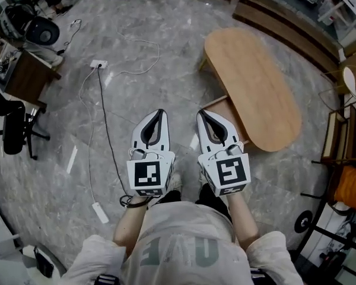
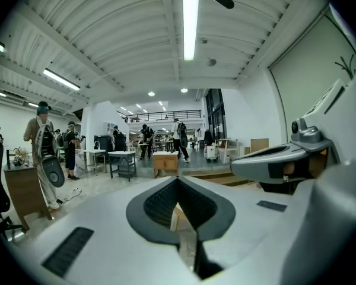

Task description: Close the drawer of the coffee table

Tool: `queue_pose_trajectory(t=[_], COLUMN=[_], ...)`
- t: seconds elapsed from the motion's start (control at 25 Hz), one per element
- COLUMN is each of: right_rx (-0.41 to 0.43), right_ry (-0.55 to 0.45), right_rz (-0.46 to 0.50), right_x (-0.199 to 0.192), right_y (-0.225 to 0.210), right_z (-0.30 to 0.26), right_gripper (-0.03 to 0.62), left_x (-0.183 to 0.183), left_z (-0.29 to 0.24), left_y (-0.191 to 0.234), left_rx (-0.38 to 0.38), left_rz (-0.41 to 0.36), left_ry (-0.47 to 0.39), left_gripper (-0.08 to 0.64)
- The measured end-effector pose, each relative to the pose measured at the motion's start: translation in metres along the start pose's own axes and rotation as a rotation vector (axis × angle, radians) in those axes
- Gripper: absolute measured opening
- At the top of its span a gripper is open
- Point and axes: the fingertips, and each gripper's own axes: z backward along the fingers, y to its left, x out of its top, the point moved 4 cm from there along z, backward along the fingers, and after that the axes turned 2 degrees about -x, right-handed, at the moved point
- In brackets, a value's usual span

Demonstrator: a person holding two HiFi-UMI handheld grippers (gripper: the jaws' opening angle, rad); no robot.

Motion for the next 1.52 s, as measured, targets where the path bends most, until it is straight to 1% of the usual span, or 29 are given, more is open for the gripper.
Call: queue_pose_trajectory(t=[0.08,0.16,0.24,0.36,0.4,0.48,0.6,0.72,0.84,0.96,1.12,1.2,1.28,1.32,1.36,1.4,1.44,1.48,1.52], right_rx=[-0.028,-0.058,-0.086,-0.103,-0.103,-0.113,-0.137,-0.139,-0.138,-0.143,-0.139,-0.132,-0.121,-0.115,-0.108,-0.102,-0.095,-0.088,-0.08], right_ry=[0.006,0.011,0.041,0.1,0.114,0.164,0.253,0.302,0.362,0.4,0.414,0.416,0.411,0.407,0.404,0.4,0.396,0.394,0.396], right_rz=[0.007,0.029,0.039,0.054,0.061,0.053,0.005,-0.01,0.015,-0.004,-0.022,-0.028,-0.027,-0.026,-0.029,-0.036,-0.048,-0.061,-0.069], right_x=[-0.015,-0.039,-0.073,-0.131,-0.151,-0.194,-0.261,-0.322,-0.375,-0.407,-0.425,-0.426,-0.425,-0.424,-0.423,-0.422,-0.421,-0.421,-0.421], right_y=[-0.018,-0.036,-0.054,-0.089,-0.101,-0.118,-0.141,-0.162,-0.17,-0.174,-0.177,-0.179,-0.182,-0.184,-0.186,-0.188,-0.19,-0.191,-0.192], right_z=[-0.007,-0.019,-0.021,-0.022,-0.026,-0.028,-0.024,-0.021,-0.009,0.0,0.006,0.007,0.008,0.008,0.009,0.009,0.009,0.009,0.01], right_gripper=[0.006,0.006,0.006,0.006,0.006,0.006,0.006,0.006,0.006,0.006,0.006,0.006,0.006,0.006,0.006,0.006,0.006,0.006,0.006], left_x=[-0.01,-0.028,-0.051,-0.089,-0.104,-0.138,-0.199,-0.254,-0.301,-0.332,-0.347,-0.351,-0.357,-0.363,-0.374,-0.389,-0.408,-0.431,-0.453], left_z=[-0.023,-0.052,-0.076,-0.114,-0.129,-0.15,-0.173,-0.195,-0.206,-0.209,-0.21,-0.21,-0.211,-0.212,-0.215,-0.219,-0.223,-0.227,-0.23], left_y=[-0.004,-0.007,-0.022,-0.055,-0.066,-0.092,-0.133,-0.169,-0.194,-0.212,-0.224,-0.226,-0.225,-0.223,-0.22,-0.217,-0.213,-0.211,-0.209], left_rx=[-0.034,-0.071,-0.107,-0.146,-0.163,-0.225,-0.317,-0.368,-0.346,-0.321,-0.314,-0.309,-0.286,-0.26,-0.226,-0.189,-0.155,-0.125,-0.098], left_rz=[-0.01,-0.032,-0.043,-0.014,-0.005,-0.006,-0.005,-0.004,0.01,0.029,0.045,0.037,0.034,0.058,0.112,0.197,0.301,0.405,0.492], left_ry=[-0.008,-0.014,0.007,0.033,0.033,0.037,0.103,0.139,0.177,0.225,0.262,0.282,0.311,0.333,0.368,0.415,0.472,0.533,0.592], left_gripper=[0.008,0.008,0.008,0.008,0.008,0.008,0.008,0.008,0.008,0.008,0.008,0.008,0.008,0.008,0.008,0.008,0.008,0.051,0.101])
